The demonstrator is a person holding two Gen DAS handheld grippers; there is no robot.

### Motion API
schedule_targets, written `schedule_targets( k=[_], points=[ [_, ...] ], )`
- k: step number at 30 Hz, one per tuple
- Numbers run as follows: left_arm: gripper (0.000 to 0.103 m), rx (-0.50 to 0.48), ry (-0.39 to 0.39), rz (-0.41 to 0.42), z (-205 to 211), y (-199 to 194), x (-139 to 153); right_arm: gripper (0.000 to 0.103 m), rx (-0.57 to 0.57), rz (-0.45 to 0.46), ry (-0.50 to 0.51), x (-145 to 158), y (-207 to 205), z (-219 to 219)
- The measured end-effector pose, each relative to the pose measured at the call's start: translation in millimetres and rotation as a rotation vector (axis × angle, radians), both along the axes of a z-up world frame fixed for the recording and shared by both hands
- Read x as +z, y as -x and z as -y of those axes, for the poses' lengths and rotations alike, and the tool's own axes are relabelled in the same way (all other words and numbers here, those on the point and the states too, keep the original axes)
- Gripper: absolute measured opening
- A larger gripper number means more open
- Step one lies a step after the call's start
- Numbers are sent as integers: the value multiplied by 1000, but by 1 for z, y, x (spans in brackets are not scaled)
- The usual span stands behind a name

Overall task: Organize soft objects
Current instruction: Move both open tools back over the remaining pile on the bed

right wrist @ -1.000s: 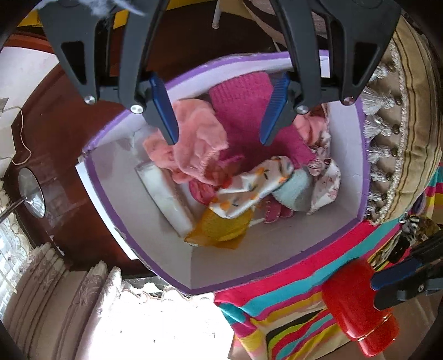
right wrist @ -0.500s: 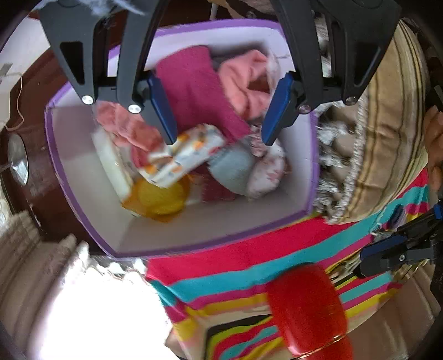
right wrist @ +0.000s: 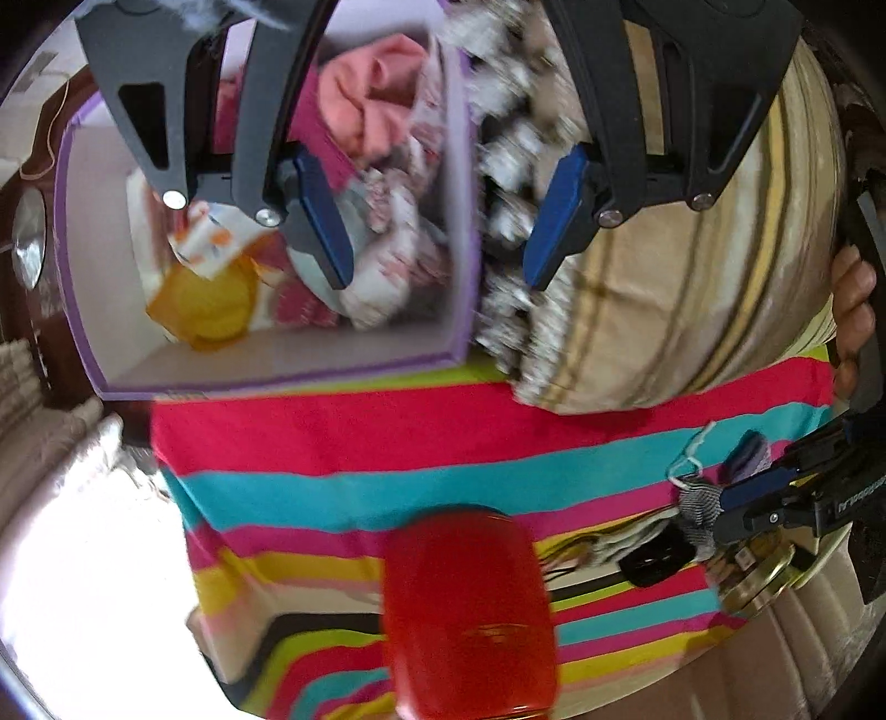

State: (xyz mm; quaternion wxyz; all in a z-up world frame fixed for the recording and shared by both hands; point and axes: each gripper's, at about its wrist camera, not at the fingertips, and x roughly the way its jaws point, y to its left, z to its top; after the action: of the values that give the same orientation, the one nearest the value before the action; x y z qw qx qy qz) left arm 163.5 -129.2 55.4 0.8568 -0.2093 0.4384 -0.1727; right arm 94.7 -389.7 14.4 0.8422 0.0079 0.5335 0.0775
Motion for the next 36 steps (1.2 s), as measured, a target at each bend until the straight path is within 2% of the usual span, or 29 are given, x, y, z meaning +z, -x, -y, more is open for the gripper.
schedule_targets(
  k=[8, 14, 17, 25, 28, 36],
  points=[
    [45, 235, 12, 10, -93, -7, -2, 68, 74, 29, 30, 10, -38, -44],
    [50, 430, 47, -46, -161, -7, -20, 70, 158, 55, 28, 18, -62, -84],
    [51, 484, 60, -84, -182, -7, -32, 70, 201, 60, 29, 17, -73, -106],
    [51, 535, 96, -153, -212, -12, -63, 71, 290, 51, -2, 10, -108, -165],
    [51, 533, 84, -160, -214, -16, -70, 71, 305, 47, -55, 11, -126, -185],
    [51, 528, 57, -156, -216, -20, -79, 71, 267, 20, -151, -2, -172, -224]
  ],
)
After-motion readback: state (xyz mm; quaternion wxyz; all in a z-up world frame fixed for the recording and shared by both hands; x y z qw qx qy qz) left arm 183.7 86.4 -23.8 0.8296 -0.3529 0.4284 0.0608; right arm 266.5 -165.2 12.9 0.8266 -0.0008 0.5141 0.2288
